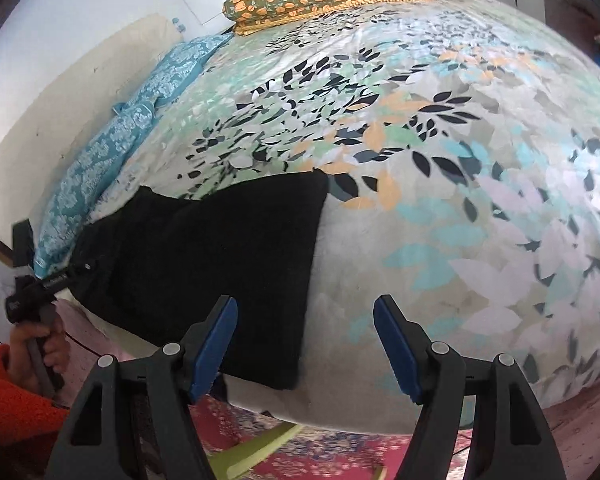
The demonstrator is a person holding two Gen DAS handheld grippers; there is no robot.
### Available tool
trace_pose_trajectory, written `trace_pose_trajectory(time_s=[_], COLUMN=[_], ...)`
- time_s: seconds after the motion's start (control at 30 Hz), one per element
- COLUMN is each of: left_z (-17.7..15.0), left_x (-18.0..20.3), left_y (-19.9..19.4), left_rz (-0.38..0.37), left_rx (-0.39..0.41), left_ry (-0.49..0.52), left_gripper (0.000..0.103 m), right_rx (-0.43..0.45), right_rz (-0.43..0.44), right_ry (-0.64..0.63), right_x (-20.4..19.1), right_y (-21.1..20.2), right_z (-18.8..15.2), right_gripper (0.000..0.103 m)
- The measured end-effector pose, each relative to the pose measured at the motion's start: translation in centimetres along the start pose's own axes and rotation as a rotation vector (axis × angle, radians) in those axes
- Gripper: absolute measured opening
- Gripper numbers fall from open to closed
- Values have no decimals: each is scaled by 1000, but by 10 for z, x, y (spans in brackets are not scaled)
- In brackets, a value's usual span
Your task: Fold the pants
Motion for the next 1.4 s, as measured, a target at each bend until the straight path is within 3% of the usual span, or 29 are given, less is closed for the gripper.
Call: trace_pose_trajectory(time_s=[0.17, 0.23, 0.27, 0.3, 0.37, 0.43, 0.53, 0.67, 0.93, 1.0, 1.07, 1.13, 1.27, 1.4], left_z=[-9, -11, -11, -12, -13, -13, -14, -17, -21, -20, -20, -20, -16, -9], left_x=[18, 20, 20, 21, 22, 24, 26, 48, 91, 85, 70, 55, 26, 19], left_y=[35, 38, 38, 38, 39, 39, 39, 38, 44, 43, 38, 30, 15, 16], left_rz=[4, -10, -26, -28, -15, -10, -7, -26, -61, -73, -86, -79, 1, -18], left_rx=[-131, -131, -136, -140, -137, -137, -137, -144, -155, -161, -169, -156, -95, -74], left_ry=[58, 50, 51, 58, 81, 90, 101, 150, 256, 227, 169, 129, 55, 20], left_gripper=[59, 42, 28, 25, 23, 23, 23, 22, 24, 28, 29, 32, 47, 48], right_rx=[-186, -209, -237, -253, -249, -216, -127, -85, -150, -157, -128, -47, 70, 24], right_rz=[116, 191, 235, 230, 179, 165, 133, 98, -26, -72, -127, -159, -162, -126], right_ry=[135, 169, 176, 170, 105, 53, -102, -159, -29, -19, -45, -58, -95, -179], right_x=[15, 16, 14, 12, 6, -7, -38, -41, 22, 25, 22, 20, 2, -32], right_y=[50, 57, 61, 64, 65, 54, 22, -5, 13, 19, 17, 2, -24, -5], right_z=[-1, -1, -2, -3, -5, -4, 1, 6, -8, -7, -1, 7, 23, 15], right_gripper=[71, 69, 52, 43, 24, 16, 13, 10, 11, 18, 44, 53, 54, 58])
Point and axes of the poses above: each gripper's, at about its wrist camera, not at the fingertips, and y roughly the way its jaws point, x to its right, z to its top, the point moved 3 cm from there along y, roughly the way its jaws point, and after that the axes turned 9 degrees about y, right-handed, at the moved point
